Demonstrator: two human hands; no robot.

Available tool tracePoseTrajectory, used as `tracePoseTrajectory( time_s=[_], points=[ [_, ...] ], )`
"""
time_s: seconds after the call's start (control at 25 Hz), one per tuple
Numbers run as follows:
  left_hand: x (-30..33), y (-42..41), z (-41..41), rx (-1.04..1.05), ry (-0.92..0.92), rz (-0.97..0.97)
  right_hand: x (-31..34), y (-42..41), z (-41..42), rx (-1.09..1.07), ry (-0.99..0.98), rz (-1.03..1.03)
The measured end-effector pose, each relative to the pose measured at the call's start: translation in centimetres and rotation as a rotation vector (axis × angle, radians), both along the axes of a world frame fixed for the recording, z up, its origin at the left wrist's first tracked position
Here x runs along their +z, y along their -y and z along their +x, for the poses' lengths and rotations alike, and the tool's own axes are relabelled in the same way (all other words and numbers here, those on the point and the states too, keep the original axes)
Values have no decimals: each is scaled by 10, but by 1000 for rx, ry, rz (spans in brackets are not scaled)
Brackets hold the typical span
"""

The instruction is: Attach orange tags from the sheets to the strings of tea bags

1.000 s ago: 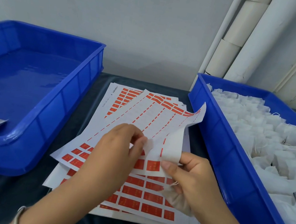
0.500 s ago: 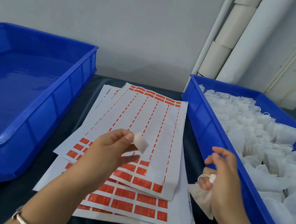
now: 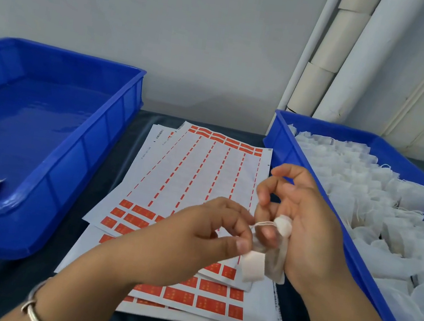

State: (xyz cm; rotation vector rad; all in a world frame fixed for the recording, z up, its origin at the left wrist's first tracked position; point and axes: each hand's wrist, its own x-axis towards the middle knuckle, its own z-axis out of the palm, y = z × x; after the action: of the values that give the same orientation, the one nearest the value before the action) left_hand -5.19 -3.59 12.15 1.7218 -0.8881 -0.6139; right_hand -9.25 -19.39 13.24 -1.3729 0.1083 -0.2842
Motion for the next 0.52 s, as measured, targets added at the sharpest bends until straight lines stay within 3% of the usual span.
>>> tracePoseTrajectory(
  time_s=[0.2,0.36,0.52],
  points=[
    [2,-6,1,16,0,-53,3,-9,4,-8,6,-109],
    [-1,-13,5,33,-123,-158,4,-5,1,53,-41,-199],
    [-3,-22,12,54,-243,-216,11,0,-5,225,-130,-519]
  ],
)
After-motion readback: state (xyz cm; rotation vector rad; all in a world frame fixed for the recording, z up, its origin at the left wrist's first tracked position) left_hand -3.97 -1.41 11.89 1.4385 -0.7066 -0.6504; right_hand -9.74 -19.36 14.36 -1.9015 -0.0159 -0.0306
